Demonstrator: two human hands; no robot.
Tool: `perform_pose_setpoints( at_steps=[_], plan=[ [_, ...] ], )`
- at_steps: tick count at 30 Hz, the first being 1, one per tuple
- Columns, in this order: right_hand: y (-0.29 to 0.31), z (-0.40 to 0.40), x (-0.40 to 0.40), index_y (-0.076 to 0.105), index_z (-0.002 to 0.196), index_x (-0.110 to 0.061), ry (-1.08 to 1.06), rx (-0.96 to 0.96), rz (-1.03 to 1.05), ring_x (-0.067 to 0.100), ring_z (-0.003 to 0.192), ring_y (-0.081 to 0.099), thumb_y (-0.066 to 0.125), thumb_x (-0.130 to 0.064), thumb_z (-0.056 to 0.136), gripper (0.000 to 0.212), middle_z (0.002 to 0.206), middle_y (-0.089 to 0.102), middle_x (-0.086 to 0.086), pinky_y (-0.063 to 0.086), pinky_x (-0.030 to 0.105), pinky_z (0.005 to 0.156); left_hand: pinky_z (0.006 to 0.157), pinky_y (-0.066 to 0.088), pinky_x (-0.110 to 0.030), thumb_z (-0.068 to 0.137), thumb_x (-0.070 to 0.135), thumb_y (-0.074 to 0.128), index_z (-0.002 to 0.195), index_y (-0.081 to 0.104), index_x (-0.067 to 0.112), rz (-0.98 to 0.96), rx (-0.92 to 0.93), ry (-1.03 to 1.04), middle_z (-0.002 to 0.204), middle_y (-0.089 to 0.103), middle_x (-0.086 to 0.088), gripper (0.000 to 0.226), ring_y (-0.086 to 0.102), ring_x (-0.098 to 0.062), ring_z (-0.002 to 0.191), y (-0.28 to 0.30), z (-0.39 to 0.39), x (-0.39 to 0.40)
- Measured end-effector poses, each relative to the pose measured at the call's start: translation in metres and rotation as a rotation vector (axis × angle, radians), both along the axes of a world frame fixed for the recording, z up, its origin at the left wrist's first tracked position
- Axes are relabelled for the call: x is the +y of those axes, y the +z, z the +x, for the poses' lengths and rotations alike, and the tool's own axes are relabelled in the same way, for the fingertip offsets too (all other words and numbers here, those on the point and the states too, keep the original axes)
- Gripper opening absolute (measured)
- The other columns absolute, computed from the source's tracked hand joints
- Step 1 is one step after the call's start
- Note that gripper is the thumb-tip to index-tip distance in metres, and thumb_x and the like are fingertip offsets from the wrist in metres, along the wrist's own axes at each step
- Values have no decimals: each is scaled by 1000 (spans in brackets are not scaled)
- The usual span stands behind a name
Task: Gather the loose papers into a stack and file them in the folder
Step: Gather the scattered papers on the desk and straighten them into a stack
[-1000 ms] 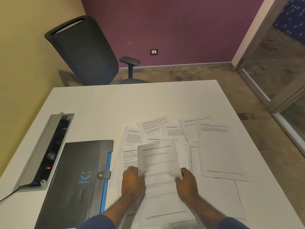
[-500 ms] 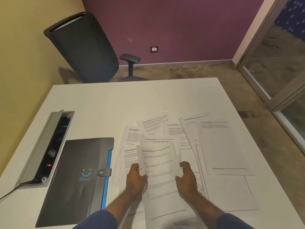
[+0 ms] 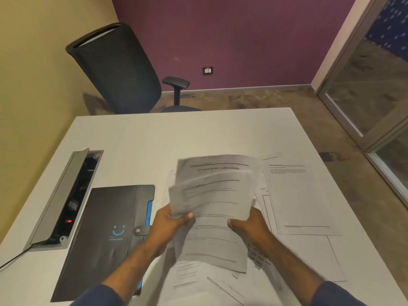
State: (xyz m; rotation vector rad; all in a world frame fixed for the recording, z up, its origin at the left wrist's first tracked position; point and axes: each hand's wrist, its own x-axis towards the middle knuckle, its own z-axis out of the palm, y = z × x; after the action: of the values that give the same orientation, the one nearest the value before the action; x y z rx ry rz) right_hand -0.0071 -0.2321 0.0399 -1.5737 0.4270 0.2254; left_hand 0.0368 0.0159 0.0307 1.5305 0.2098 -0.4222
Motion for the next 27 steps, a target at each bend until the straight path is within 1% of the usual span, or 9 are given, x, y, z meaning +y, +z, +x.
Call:
perform_pose_setpoints(
  at_steps=[4,8,12,16,18,21,24,25,27],
  plan=[
    [21,5,-5,71,95,-16,-75,-90,-1,12,78,74,79,1,76,27,83,78,-5,56,18,63,89,57,-38,68,27,89,110,77,18,44,-143,-42,107,79,-1,44,75,-20,101,21,6,2],
    [30,0,-9,72,96,-22,-62,-160,-19,7,83,74,82,0,74,33,88,79,-7,56,16,68,86,59,-31,69,26,90,107,77,20,27,-272,-71,107,79,-1,41,74,-19,103,35,3,4],
    [22,-12,-14,70,110,-16,-30,-120,-42,17,95,71,81,0,74,41,100,76,5,58,28,78,88,59,-33,72,20,84,102,80,22,18,-291,-125,110,77,-1,31,69,-23,109,36,-7,-5],
    [17,-19,-8,69,91,-22,-175,-110,-94,15,88,71,77,-1,80,25,92,75,1,53,22,71,88,61,-34,83,18,79,103,78,31,98,-278,-96,102,79,4,24,73,-13,99,33,-17,-23],
    [17,-22,-4,69,84,-22,-235,-110,-102,15,83,71,77,-5,81,19,90,75,3,54,24,67,82,61,-28,81,18,82,96,77,40,72,-283,-63,99,79,8,28,74,-10,94,34,-21,-26],
    [12,-33,2,69,90,-19,-199,-87,-128,15,84,71,75,-8,84,14,93,75,5,57,25,69,77,61,-25,80,23,82,98,76,32,58,-224,-68,97,80,7,21,75,-13,93,27,-28,-22],
    [-2,-49,8,69,106,-7,-148,-35,-210,20,90,71,69,-7,88,18,100,75,9,57,33,79,93,58,-37,88,20,74,112,73,19,158,-188,-141,105,78,0,24,73,-16,99,14,-41,-20],
    [-5,-53,9,69,108,-5,-161,-24,-232,22,90,71,68,-8,89,19,98,74,8,57,33,79,94,57,-36,90,19,73,116,71,15,173,-194,-145,107,77,-1,27,72,-16,101,10,-45,-19],
    [-3,-55,10,69,100,-12,-184,-33,-241,24,91,71,67,-9,90,11,92,74,2,57,31,75,85,58,-22,90,16,72,116,70,14,189,-226,-107,103,76,4,27,71,-12,96,6,-48,-18]
  ],
)
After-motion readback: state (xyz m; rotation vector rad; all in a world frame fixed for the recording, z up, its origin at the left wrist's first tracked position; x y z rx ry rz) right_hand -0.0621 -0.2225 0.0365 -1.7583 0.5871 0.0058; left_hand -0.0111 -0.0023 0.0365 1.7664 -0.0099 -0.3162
